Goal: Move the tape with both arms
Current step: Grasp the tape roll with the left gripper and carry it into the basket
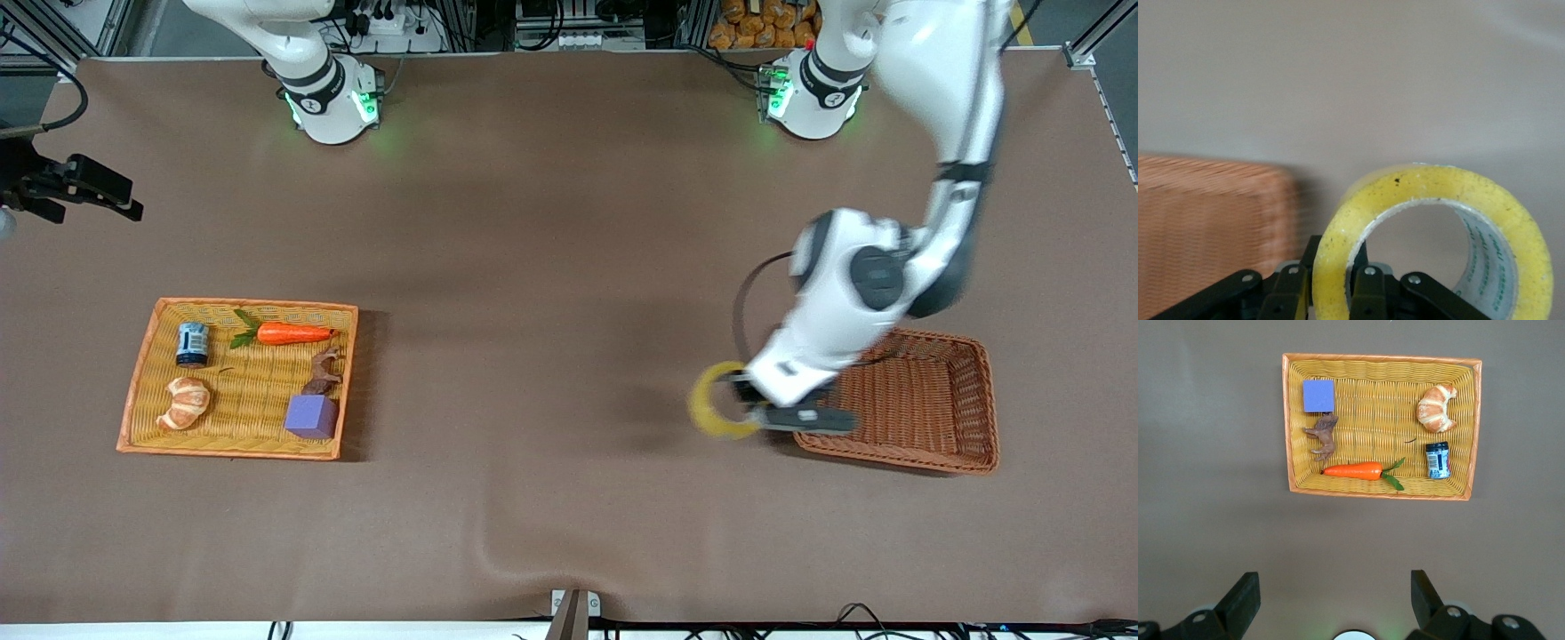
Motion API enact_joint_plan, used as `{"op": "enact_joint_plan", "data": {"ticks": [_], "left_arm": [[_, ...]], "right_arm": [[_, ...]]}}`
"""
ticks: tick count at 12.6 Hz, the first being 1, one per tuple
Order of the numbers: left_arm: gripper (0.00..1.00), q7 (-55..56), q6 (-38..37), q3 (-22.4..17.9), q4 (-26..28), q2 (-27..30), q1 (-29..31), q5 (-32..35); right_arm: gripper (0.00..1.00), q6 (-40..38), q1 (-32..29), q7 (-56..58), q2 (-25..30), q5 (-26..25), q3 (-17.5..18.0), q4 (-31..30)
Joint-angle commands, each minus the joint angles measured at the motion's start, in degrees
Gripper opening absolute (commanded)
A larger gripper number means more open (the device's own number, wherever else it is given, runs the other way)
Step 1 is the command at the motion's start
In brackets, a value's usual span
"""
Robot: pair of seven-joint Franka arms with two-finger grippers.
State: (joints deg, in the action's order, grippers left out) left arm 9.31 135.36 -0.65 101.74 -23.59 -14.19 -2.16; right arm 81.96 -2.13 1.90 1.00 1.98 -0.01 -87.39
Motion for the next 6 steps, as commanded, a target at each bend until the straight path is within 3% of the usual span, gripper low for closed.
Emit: {"op": "enact_joint_plan", "data": {"ticks": [1,3,6], "left_arm": [[0.0,-6.7,0.9,0.7,6.9,3.5,7.5,0.5],[0.0,-13.4,0.9,0.9,6.9,1.5,13.9,2.4],[0.0,-15.2,1.3,0.8,5.4,-2.2,17.1,7.5]], "right_arm": [[1.0,0.2,-0.6,-0.8,0.7,0.1,1.0,0.3],[1.0,0.7,-2.3,-0.8,0.7,1.1,0.4,1.1],[1.0,0.7,-3.1,-0.7,0.6,0.3,0.4,1.0]]}}
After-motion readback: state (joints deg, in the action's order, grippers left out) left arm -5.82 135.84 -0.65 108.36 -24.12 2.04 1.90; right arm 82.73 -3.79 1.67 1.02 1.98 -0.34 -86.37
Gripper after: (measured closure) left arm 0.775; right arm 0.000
